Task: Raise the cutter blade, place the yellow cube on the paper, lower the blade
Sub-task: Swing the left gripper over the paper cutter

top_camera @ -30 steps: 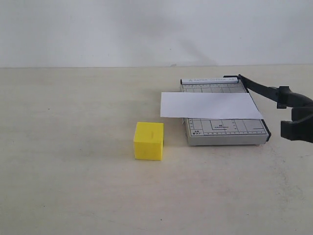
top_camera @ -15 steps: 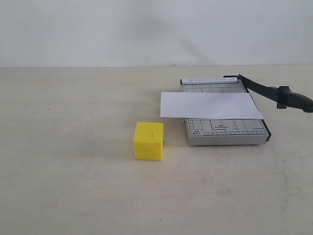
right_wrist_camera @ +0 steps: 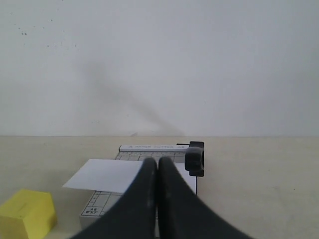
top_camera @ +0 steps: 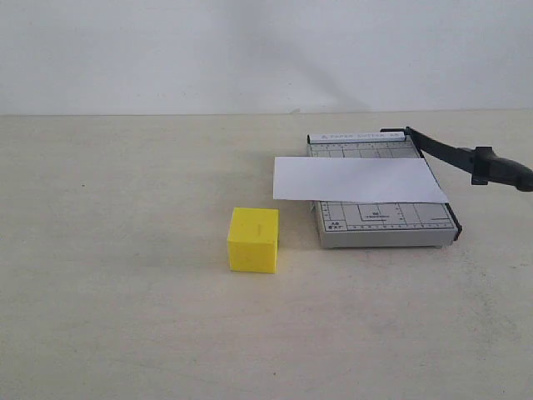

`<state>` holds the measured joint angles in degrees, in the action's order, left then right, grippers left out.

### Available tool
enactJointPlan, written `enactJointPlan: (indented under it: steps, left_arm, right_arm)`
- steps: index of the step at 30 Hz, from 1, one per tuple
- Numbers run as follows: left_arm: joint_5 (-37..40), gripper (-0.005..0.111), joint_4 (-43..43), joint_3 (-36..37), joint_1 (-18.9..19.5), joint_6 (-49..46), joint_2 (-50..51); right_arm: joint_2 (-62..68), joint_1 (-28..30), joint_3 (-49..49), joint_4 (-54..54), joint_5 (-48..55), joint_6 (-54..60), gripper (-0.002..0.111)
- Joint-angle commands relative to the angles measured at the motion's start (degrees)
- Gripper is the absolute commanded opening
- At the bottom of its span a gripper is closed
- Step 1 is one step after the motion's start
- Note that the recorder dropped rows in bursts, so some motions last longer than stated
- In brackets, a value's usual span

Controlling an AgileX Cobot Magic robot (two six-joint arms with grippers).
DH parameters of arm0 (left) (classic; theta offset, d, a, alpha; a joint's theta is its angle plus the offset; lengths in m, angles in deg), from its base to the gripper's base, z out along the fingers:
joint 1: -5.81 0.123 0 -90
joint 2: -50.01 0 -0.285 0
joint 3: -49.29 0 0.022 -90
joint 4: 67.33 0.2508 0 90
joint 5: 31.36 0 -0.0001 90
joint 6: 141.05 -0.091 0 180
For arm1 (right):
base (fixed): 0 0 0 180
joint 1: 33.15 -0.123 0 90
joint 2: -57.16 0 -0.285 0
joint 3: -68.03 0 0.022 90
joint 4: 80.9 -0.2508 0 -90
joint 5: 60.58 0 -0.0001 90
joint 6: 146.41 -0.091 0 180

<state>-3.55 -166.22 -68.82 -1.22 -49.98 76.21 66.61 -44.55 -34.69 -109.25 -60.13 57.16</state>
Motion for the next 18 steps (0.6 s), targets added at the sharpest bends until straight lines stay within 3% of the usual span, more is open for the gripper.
enactJointPlan:
  steps: [1,5,11,16,18]
  left_arm:
    - [5.44,0.004,-1.05,-10.89,0.07,-2.87,21.33]
    - [1.92,0.004,-1.05,-19.54,-2.65,-3.78,41.08]
    - [-15.20,0.004,-1.05,-28.75,-17.40,-6.10,60.89]
    - [-17.46,0.004,-1.05,-41.61,-27.06,-5.87,72.86]
    - [-21.84,0.004,-1.05,-47.30,-30.51,-5.78,77.56]
  right_arm:
    - [-0.43,-0.07,-0.07,0.32,-0.87,0.20,0.000]
    - [-0.43,-0.07,-0.07,0.32,0.45,-0.81,0.000]
    - [-0.43,-0.07,-0.07,0.32,0.88,-1.08,0.000]
    - [-0.33,-0.07,-0.07,0.32,-1.74,-1.08,0.000]
    - [-0.33,-0.07,-0.07,0.32,-1.49,-1.08,0.000]
